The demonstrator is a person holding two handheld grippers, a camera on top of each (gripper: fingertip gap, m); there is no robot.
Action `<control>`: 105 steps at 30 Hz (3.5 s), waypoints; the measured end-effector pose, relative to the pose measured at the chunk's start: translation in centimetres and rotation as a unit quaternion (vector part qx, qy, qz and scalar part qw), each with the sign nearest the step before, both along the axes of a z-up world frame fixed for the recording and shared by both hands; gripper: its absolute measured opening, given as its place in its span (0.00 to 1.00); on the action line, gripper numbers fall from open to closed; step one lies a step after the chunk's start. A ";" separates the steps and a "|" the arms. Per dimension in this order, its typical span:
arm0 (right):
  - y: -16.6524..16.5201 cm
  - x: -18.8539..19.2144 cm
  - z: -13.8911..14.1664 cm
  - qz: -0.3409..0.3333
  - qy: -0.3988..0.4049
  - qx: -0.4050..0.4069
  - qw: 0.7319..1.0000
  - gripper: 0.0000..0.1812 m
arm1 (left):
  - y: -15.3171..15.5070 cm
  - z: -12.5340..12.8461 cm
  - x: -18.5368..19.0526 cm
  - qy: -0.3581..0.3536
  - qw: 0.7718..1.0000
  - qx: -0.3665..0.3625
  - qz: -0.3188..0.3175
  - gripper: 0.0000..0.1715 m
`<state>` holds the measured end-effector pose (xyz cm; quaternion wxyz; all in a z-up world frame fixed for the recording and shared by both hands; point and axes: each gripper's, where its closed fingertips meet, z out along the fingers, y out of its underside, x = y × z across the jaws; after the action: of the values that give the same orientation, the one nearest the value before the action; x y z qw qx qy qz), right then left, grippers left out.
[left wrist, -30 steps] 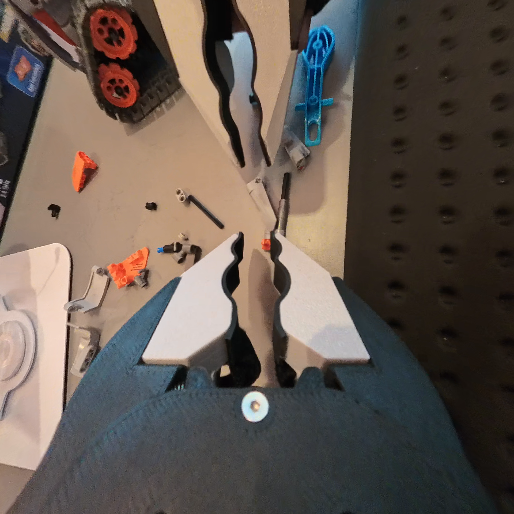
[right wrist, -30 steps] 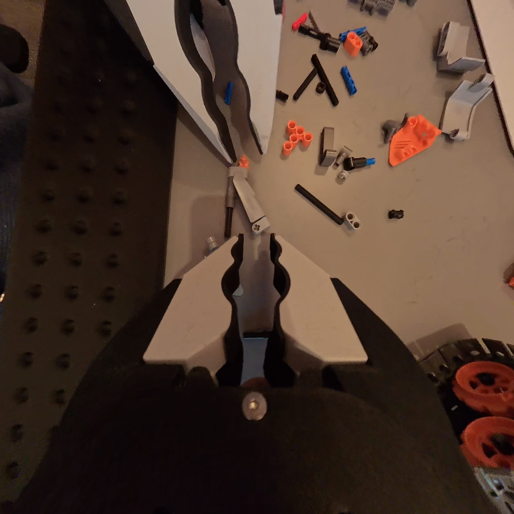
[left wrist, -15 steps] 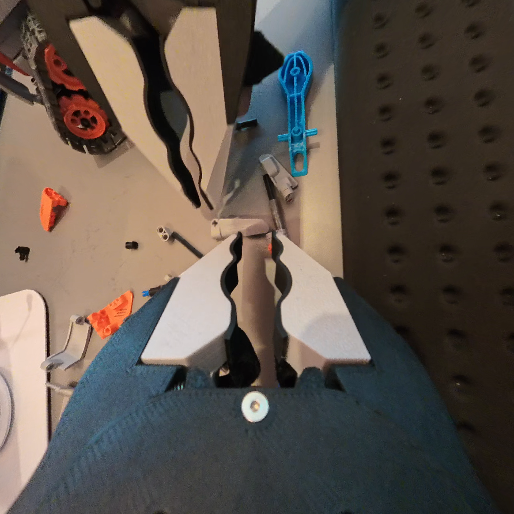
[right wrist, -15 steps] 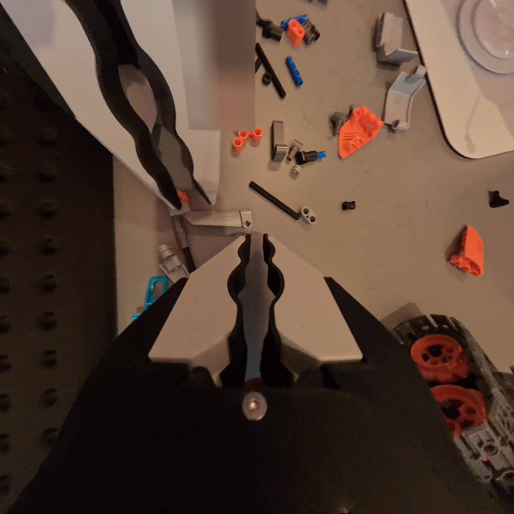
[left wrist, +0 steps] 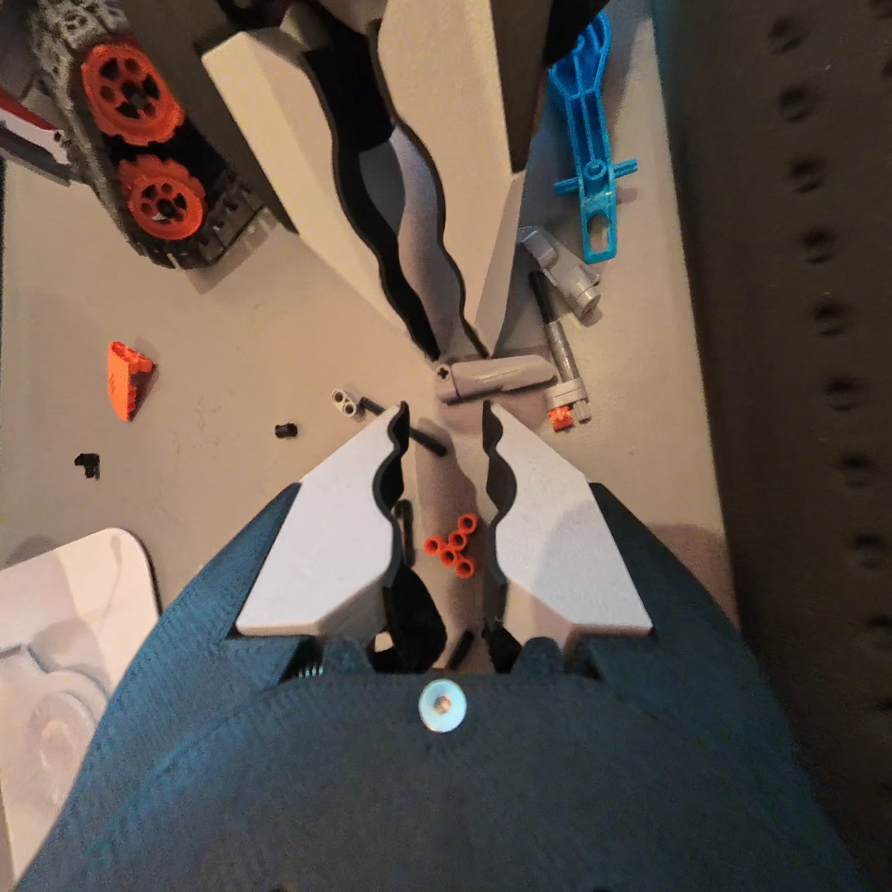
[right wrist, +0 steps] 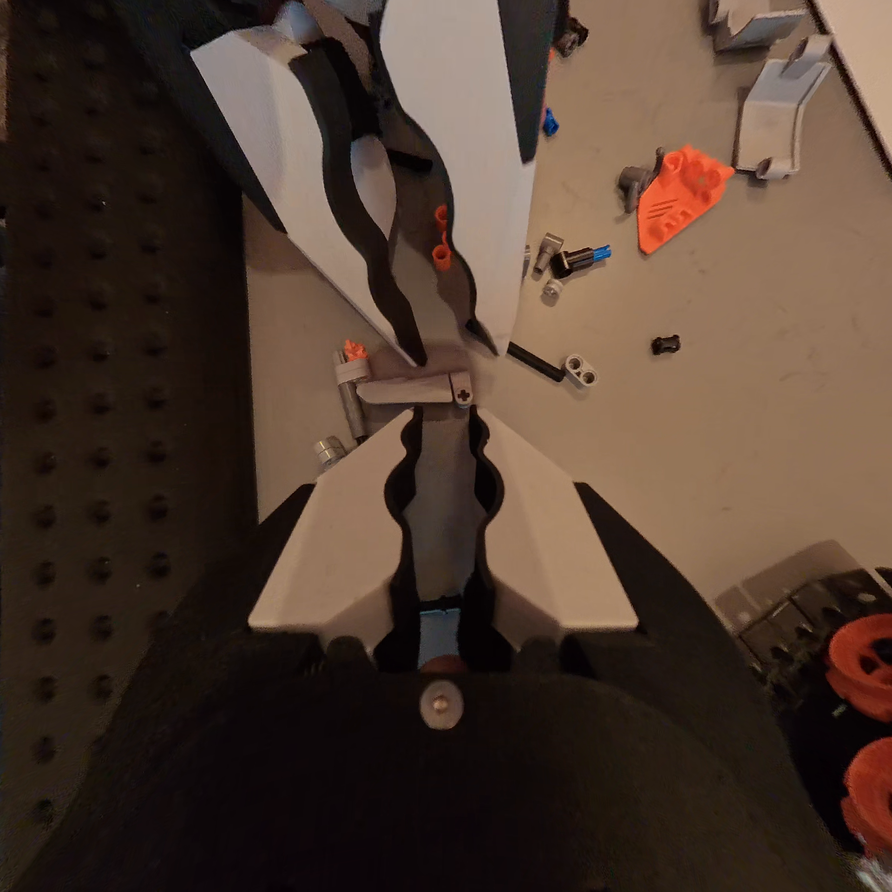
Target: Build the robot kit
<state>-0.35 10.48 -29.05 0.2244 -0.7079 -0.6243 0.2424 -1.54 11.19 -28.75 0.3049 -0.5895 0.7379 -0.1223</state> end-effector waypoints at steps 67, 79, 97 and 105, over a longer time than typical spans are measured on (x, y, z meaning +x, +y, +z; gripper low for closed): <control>-3.6 -0.5 4.6 0.141 0.074 0.113 0.981 0.14 | -3.9 4.6 0.1 -0.182 0.978 0.006 0.101 0.08; -3.3 -1.4 4.7 0.148 0.041 0.232 0.961 0.05 | -4.0 5.0 0.0 -0.208 0.973 0.003 0.102 0.08; -4.4 -1.5 1.7 0.125 0.045 -0.008 0.991 0.04 | -4.6 1.8 -0.8 -0.135 0.987 0.018 0.089 0.10; -4.3 -1.6 1.2 0.116 0.047 -0.036 0.992 0.04 | -4.6 1.5 -0.8 -0.130 0.988 0.017 0.087 0.09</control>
<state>-1.99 6.22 -27.89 0.1983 -0.6264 -0.6817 0.3217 -2.36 6.60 -27.28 0.4175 -0.6255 0.6398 -0.1584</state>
